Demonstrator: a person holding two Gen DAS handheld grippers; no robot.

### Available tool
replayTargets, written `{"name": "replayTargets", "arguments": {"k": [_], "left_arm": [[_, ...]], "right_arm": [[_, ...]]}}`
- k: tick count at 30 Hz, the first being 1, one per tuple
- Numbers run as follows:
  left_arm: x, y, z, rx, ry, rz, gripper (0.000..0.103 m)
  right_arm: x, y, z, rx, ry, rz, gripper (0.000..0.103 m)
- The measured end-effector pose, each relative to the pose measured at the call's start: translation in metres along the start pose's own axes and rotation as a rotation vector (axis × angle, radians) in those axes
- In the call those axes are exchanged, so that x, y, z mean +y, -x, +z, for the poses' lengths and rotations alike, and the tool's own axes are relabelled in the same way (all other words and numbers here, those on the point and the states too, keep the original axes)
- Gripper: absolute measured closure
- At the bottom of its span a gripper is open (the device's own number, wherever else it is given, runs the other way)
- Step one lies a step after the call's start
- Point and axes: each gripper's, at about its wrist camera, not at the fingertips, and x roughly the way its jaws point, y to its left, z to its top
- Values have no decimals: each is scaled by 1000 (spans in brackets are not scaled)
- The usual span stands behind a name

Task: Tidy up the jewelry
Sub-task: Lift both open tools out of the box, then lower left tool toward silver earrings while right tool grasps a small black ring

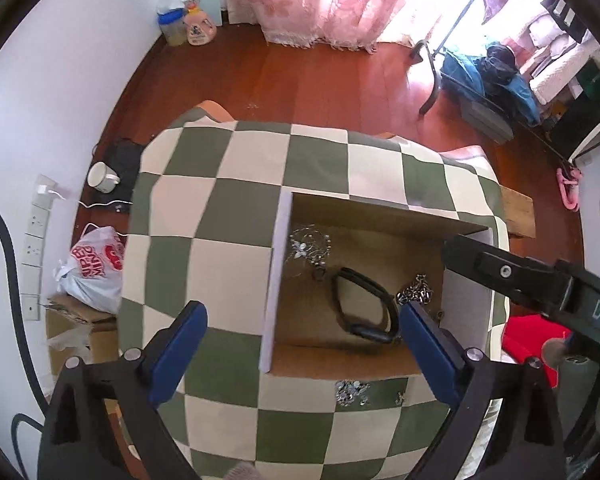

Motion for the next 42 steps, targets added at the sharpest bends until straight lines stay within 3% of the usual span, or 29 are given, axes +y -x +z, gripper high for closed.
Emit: {"name": "replayTargets", "arguments": {"k": [3,7,13,17,34,42], "left_arm": [[2,10,-4,-20,-10,26,2],[8,22,-12,-49,-34,106,0],[19,31,-23,-86,-66,200,0],[19,41,-31,-122,-89,222,0],[19,95,-70,-190,-114,146,0],[15,79,-89,-196,-131,160,0]], "right_arm": [[7,13,-8,-40,36,-87,10],[19,33,-27,-105,122,-370,8],[28,45,-57,-82,175,-545,6],[35,55,-74,-98,181,-561,6],[72,107,-135,-238,120,-477,6],[42,101,-158,-217,44,-399,6]]}}
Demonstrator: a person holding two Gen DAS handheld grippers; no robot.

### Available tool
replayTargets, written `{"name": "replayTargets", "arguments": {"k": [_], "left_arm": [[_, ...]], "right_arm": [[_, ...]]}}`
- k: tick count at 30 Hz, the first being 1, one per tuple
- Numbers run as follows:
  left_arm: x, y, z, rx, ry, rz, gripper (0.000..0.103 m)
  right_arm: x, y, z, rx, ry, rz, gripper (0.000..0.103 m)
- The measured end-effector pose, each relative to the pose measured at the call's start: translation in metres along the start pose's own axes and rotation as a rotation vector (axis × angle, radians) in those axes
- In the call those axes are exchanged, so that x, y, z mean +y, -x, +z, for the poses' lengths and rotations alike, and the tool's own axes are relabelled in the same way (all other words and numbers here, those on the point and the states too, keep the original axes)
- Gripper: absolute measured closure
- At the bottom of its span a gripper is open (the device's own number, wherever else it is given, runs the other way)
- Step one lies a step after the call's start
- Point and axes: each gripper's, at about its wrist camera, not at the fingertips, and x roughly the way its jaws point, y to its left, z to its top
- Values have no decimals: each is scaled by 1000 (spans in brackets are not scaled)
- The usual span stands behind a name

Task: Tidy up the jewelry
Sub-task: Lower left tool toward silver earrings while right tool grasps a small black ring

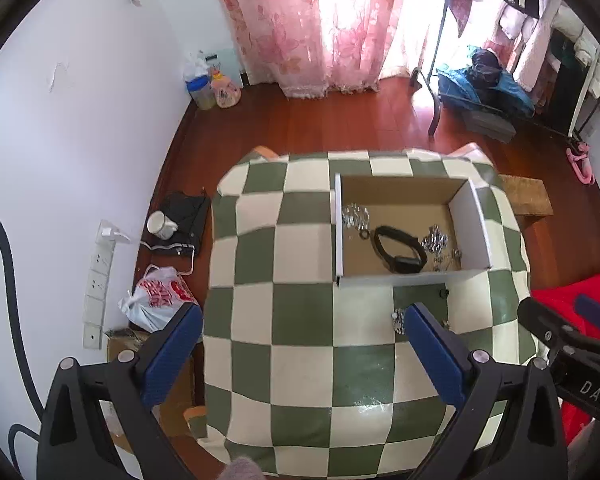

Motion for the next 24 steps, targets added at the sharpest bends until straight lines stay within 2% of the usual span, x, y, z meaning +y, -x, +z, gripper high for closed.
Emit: {"name": "replayTargets", "arguments": {"k": [5,9,11,17,19,24], "left_arm": [[-12,-35,-17,45,-9,13,0],[-16,-61,-28,68,-7,12,1],[-16,-71,-32,78,3,21,1],[-11,-93,-40,87,39,64,1],[-10,-97,-42,85,51,80,1],[-6,-104,-47,82,74,113,1]], "right_arm": [[-19,-43,-17,56,-39,33,9],[-26,-77,-21,60,-40,69,36],[-29,-93,-20,56,-46,115,44],[-30,-128,-14,23,-35,193,47],[-25,-136,-13,12,-4,192,50],[-2,-147,-19,-37,138,122,55]]}}
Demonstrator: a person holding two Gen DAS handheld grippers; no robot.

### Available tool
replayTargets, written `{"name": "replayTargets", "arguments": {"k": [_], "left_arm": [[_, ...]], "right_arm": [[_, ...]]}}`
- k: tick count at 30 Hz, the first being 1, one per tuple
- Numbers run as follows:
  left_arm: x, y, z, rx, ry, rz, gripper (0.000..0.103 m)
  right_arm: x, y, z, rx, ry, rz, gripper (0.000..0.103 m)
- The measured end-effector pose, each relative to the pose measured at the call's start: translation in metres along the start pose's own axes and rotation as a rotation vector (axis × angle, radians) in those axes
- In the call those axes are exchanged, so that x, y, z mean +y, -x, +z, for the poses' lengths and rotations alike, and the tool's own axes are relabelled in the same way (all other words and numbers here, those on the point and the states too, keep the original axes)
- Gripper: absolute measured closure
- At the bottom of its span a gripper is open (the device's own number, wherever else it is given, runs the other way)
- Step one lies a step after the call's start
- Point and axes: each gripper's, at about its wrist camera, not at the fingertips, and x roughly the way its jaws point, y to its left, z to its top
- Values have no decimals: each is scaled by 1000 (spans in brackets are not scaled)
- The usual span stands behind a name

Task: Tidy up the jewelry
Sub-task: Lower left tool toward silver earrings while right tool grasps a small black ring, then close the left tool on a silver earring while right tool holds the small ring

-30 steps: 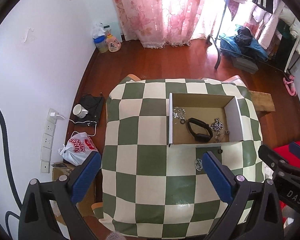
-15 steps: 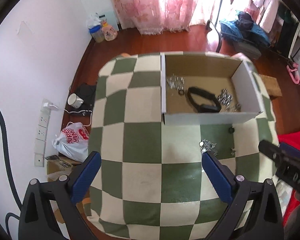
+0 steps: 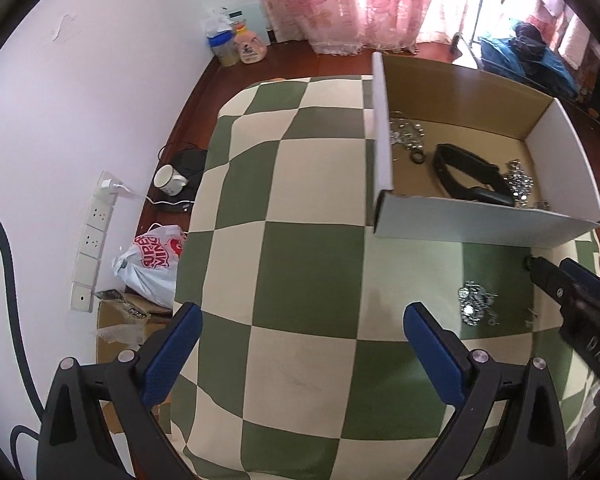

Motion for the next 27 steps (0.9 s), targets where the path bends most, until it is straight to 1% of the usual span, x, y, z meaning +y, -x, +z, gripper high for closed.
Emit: {"name": "replayTargets", "arguments": {"k": [1,3,6,7,8,9,11,14,18,21,22,25,27], "left_arm": [[2,-1,-1,0,9,0,1],[3,-3,-2,1,23,-2,1],[6,-6,-3,2,34,-2,1],[6,-7,-4,2,37,0,1],[7,-7,-5,3,39,2,1],[7,-8,-6,3,41,2,1],[9,-10,-7,9,43,0,1],[8,-8,-10,12,43,-4,1],[3,-2,-14,19,43,-37,1],[-6,2,-13,37,53,-117,1],[-12,3,-12,47,56,-155,1],[-32,5,-8,56,41,-223,1],[-46,3,-6,65,21,-256,2]], "right_arm": [[3,-3,-1,-4,21,-14,55],[10,-10,-4,-9,57,-37,59],[17,-14,-7,-32,98,-67,60],[20,-16,-7,-38,112,-82,62],[22,-17,-7,-43,119,-94,69],[25,-18,-8,-51,136,-101,79],[31,-18,-11,-65,180,-152,90],[30,-13,-18,-77,209,-175,90],[12,4,-24,-77,131,-128,90],[-10,21,-24,-75,47,-101,90],[-19,27,-25,-71,21,-98,90],[-36,36,-28,-65,-36,-102,90],[-46,39,-28,-60,-52,-116,90]]}}
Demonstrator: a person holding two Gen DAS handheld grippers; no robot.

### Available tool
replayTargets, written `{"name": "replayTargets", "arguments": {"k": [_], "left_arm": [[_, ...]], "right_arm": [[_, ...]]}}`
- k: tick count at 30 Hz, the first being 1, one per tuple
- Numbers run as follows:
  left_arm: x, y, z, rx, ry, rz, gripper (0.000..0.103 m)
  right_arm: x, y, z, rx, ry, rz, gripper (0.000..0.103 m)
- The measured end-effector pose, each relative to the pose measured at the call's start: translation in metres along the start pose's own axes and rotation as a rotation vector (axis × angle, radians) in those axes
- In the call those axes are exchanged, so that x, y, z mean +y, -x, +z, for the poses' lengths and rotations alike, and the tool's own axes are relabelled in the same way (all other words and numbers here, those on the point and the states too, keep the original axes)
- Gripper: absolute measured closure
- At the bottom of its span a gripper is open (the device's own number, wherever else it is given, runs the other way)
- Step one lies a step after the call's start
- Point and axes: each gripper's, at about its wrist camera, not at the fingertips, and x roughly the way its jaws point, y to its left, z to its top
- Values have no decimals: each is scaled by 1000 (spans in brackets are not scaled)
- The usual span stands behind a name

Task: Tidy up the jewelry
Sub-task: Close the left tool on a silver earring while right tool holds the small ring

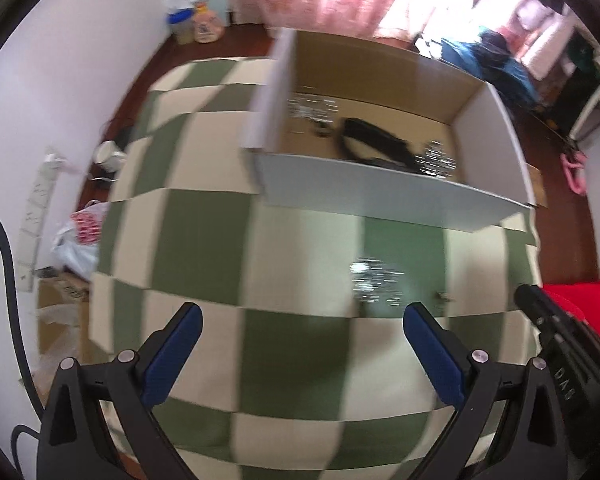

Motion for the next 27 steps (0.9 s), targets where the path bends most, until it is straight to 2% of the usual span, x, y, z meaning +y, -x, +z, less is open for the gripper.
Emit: {"name": "replayTargets", "arguments": {"k": [4,8,9,10,11,12,13,14,23,27], "left_arm": [[-23,-15,2,21,-55,-15,15],[-31,-24,1,33,-80,-19,18],[-33,-26,1,36,-84,-24,25],[-35,-29,1,43,-87,-26,39],[-35,-31,0,50,-90,-25,46],[-36,-30,-1,31,-105,-10,58],[-39,-28,-1,11,-126,-3,85],[-40,-27,0,10,-135,-4,94],[-13,-3,2,2,-73,-59,95],[3,17,1,-12,-47,-57,95]], "right_arm": [[-13,0,-4,14,-37,-4,90],[-18,4,-7,10,-51,1,90],[-19,4,-6,9,-55,3,90],[-20,3,-6,10,-59,5,90],[-20,2,-7,11,-63,7,90],[-21,2,-7,11,-68,11,90],[-22,1,-7,12,-74,14,90],[-23,0,-7,14,-79,17,90],[-28,6,-6,11,-115,58,90],[-28,11,-5,7,-122,82,90]]}}
